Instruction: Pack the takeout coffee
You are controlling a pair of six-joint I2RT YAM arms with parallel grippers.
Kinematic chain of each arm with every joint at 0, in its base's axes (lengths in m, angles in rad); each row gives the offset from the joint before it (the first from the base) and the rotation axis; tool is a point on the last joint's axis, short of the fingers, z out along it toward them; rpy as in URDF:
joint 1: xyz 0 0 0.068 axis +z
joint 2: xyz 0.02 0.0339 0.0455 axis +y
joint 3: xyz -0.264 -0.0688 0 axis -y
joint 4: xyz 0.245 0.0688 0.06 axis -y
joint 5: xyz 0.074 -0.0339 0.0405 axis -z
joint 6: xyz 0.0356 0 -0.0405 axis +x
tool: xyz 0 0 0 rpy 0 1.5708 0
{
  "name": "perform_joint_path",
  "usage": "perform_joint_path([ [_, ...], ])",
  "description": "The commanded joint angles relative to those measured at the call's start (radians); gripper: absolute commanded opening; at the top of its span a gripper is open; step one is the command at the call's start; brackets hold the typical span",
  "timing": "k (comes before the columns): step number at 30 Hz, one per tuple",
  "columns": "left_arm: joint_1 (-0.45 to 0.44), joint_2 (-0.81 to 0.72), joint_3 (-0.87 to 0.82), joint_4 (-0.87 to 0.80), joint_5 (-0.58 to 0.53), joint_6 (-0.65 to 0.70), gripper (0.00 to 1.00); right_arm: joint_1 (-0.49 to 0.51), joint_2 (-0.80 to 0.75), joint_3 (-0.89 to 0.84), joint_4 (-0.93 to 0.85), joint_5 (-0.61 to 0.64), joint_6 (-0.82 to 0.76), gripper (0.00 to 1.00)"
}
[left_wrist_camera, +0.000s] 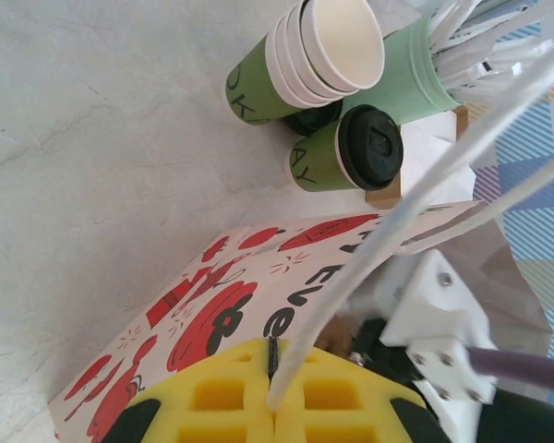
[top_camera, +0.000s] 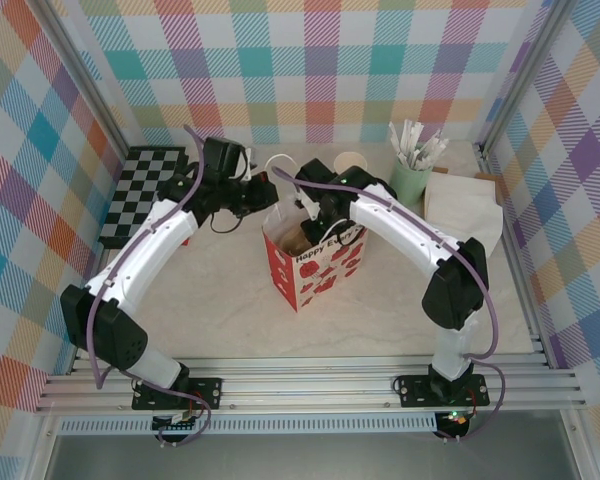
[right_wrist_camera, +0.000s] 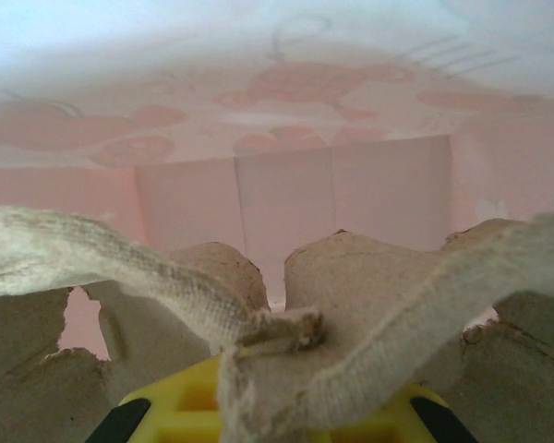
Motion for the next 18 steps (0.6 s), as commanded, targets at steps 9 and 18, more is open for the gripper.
perform_joint_path([
  [9,-0.004,-0.033,-0.016,0.112,0.094,0.083,0.00,0.013,0.125,0.107,-0.131,-0.035,-0.029,0.00],
  [18,0.027,-0.213,-0.092,-0.041,-0.087,0.311,0.61,0.011,0.155,0.179,-0.193,-0.108,0.052,0.00],
])
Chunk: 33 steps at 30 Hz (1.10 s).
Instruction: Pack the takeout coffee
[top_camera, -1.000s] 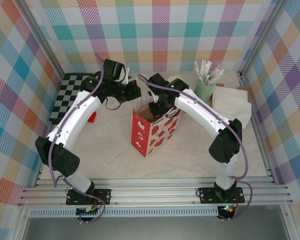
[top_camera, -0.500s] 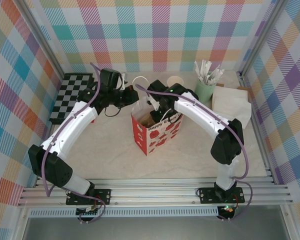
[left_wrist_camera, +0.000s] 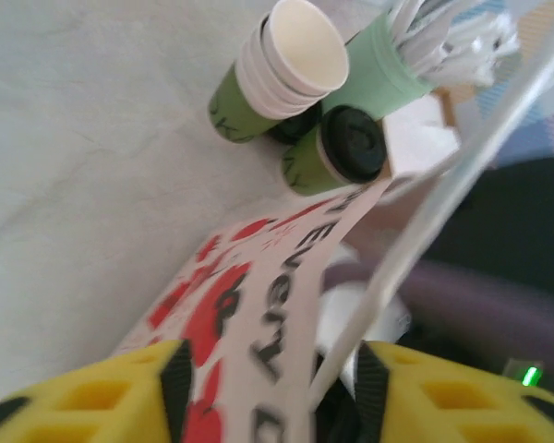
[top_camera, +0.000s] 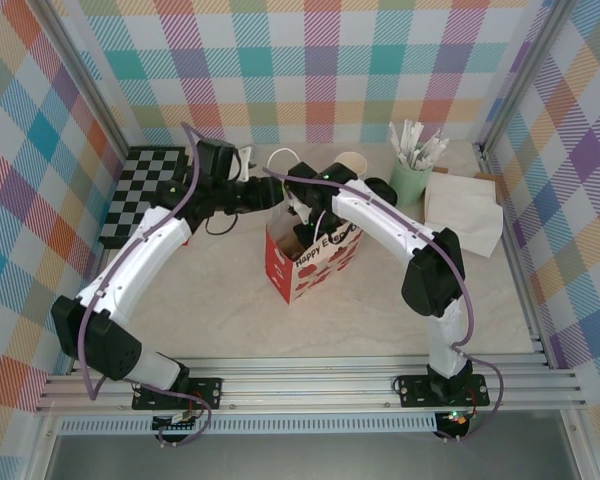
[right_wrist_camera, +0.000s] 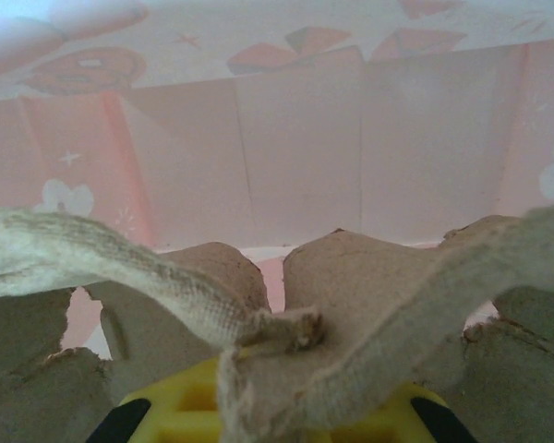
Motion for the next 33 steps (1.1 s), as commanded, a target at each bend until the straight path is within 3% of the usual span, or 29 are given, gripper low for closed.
perform_joint_path([
  [1,0.020,-0.191,-0.069,-0.076,-0.093,0.177,0.65,0.005,-0.007,0.028,-0.056,-0.061,0.044,0.00],
  [3,0.018,-0.301,-0.148,-0.061,-0.024,0.258,0.70,0.005,-0.014,0.029,-0.054,-0.079,0.053,0.00],
  [6,-0.052,-0.423,-0.230,0.000,0.072,0.311,0.69,0.005,-0.019,0.032,-0.048,-0.089,0.069,0.00],
  [10,-0.224,-0.406,-0.271,0.119,-0.005,0.306,0.57,0.005,-0.011,0.049,-0.046,-0.106,0.095,0.00],
  [16,-0.391,-0.281,-0.283,0.264,-0.178,0.295,0.52,0.005,-0.011,0.058,-0.046,-0.124,0.135,0.00],
  [21,-0.405,-0.242,-0.343,0.462,-0.247,0.277,0.47,0.005,-0.014,0.057,-0.051,-0.129,0.150,0.00],
  [27,-0.409,-0.212,-0.326,0.511,-0.212,0.314,0.45,0.005,-0.013,0.055,-0.057,-0.123,0.171,0.00],
  [33,-0.411,-0.198,-0.324,0.537,-0.207,0.317,0.33,0.005,-0.009,0.066,-0.052,-0.137,0.193,0.00],
])
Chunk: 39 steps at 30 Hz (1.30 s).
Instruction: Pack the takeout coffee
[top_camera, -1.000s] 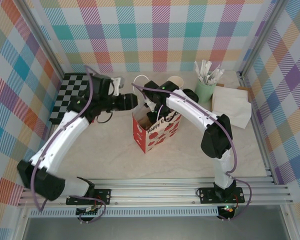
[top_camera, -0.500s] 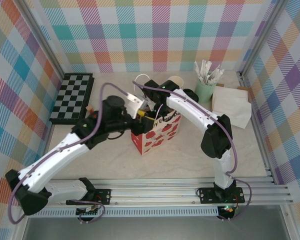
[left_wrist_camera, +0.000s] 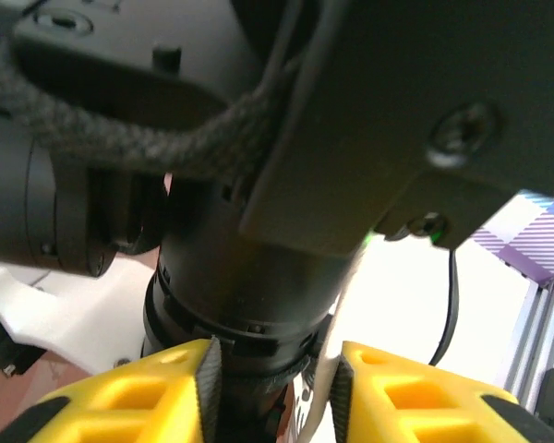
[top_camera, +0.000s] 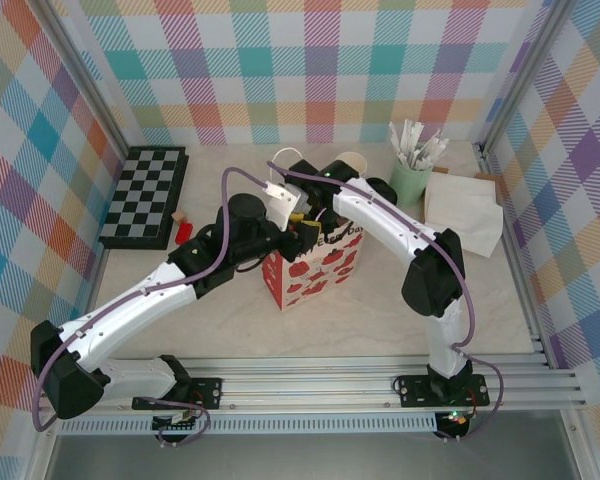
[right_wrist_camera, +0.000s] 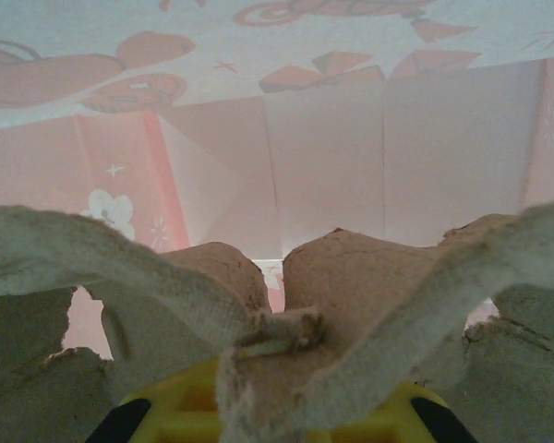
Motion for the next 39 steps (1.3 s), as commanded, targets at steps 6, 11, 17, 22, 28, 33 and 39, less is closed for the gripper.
perform_joint_path([
  [6,-0.028,0.064,0.060,0.042,0.028,0.008,0.32,0.007,0.008,0.065,-0.047,-0.039,0.040,0.00],
  [11,-0.036,0.050,0.060,0.037,0.062,0.041,0.06,0.006,0.012,0.075,-0.053,-0.057,0.060,0.00],
  [17,-0.037,0.008,0.007,-0.036,0.162,0.089,0.00,0.007,0.035,0.125,-0.090,-0.091,0.081,0.00],
  [22,-0.040,-0.006,0.003,-0.114,0.312,0.148,0.00,0.006,0.063,0.141,-0.121,-0.104,0.093,0.00],
  [28,-0.039,-0.104,-0.059,-0.071,0.306,0.189,0.00,0.008,0.065,0.102,-0.101,-0.096,0.095,0.00],
  [33,-0.038,-0.149,-0.102,0.004,0.333,0.162,0.00,0.015,0.062,0.046,-0.043,-0.045,0.096,0.00],
  [39,-0.038,-0.152,-0.112,0.021,0.264,0.101,0.18,0.044,0.068,0.005,-0.011,0.026,0.089,0.00],
])
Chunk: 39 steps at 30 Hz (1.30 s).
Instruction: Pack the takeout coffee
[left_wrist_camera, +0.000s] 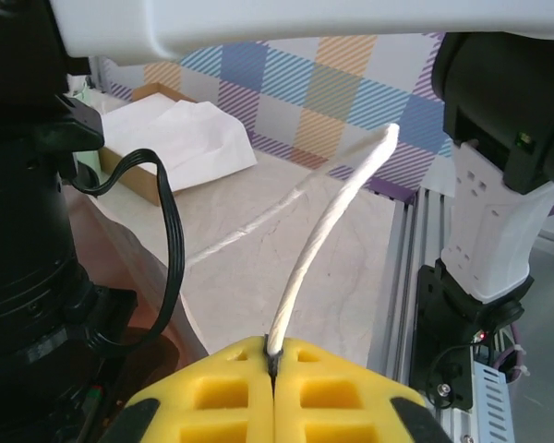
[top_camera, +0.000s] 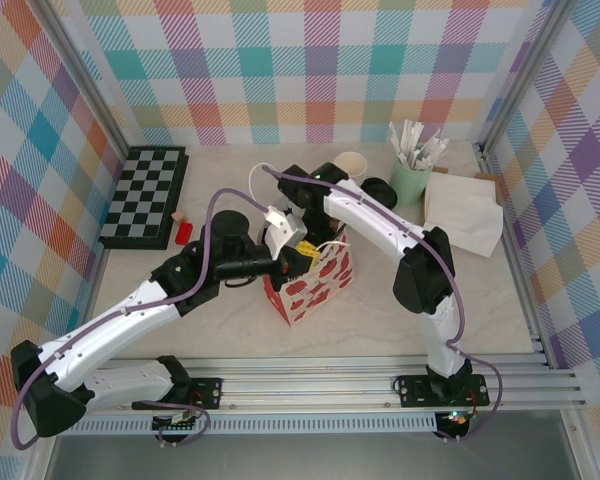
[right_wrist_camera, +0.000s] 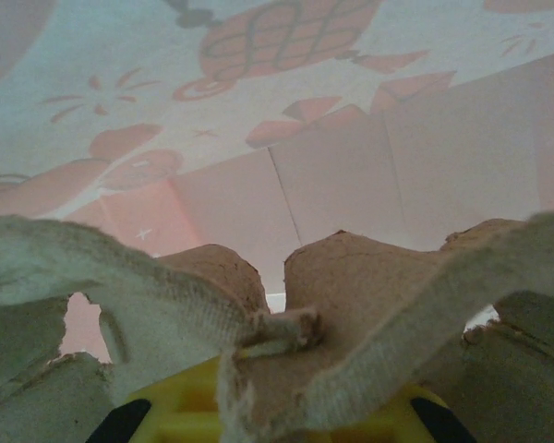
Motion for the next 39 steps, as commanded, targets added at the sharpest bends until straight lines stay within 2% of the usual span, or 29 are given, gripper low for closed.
perform_joint_path([
  [1,-0.009,-0.018,0.002,0.026,-0.059,-0.043,0.36,0.019,-0.003,-0.053,0.038,0.037,0.008,0.00],
  [2,-0.004,-0.038,0.006,0.009,-0.109,-0.058,0.57,0.019,-0.010,-0.066,0.046,0.036,0.002,0.00],
  [3,0.008,-0.065,0.006,-0.005,-0.140,-0.066,0.69,0.019,-0.017,-0.077,0.047,0.034,-0.008,0.00],
  [5,0.044,-0.130,0.002,-0.028,-0.209,-0.094,0.87,0.020,-0.029,-0.098,0.049,0.030,-0.033,0.00],
  [6,0.080,-0.158,0.009,-0.048,-0.223,-0.118,0.91,0.020,-0.037,-0.112,0.057,0.024,-0.050,0.00],
  [9,0.226,-0.174,0.070,-0.152,-0.270,-0.252,0.94,0.020,-0.056,-0.132,0.070,0.027,-0.080,0.00],
  [13,0.414,-0.084,0.172,-0.308,-0.373,-0.476,0.95,0.020,-0.065,-0.129,0.088,0.023,-0.105,0.00],
  [17,0.446,0.050,0.254,-0.354,-0.335,-0.501,0.94,0.020,-0.075,-0.146,0.122,0.024,-0.143,0.00],
  [20,0.446,0.166,0.334,-0.377,-0.326,-0.499,0.89,0.020,-0.071,-0.150,0.127,0.034,-0.183,0.00],
  [22,0.446,0.222,0.361,-0.346,-0.260,-0.490,0.81,0.020,-0.070,-0.158,0.130,0.046,-0.199,0.00],
  [23,0.445,0.247,0.372,-0.328,-0.236,-0.490,0.75,0.020,-0.071,-0.165,0.135,0.047,-0.202,0.00],
  [26,0.446,0.293,0.400,-0.326,-0.275,-0.514,0.53,0.020,-0.084,-0.196,0.163,0.038,-0.208,0.00],
  [30,0.446,0.301,0.393,-0.302,-0.275,-0.517,0.30,0.020,-0.099,-0.241,0.191,0.040,-0.215,0.00],
  [32,0.446,0.296,0.387,-0.299,-0.289,-0.519,0.09,0.020,-0.109,-0.267,0.205,0.048,-0.223,0.00],
  [33,0.446,0.293,0.386,-0.303,-0.301,-0.525,0.03,0.020,-0.112,-0.279,0.213,0.051,-0.228,0.00],
  [34,0.446,0.293,0.383,-0.306,-0.310,-0.533,0.00,0.020,-0.117,-0.294,0.227,0.056,-0.232,0.00],
  [39,0.446,0.299,0.368,-0.287,-0.287,-0.594,0.00,0.020,-0.107,-0.361,0.315,0.086,-0.244,0.00],
])
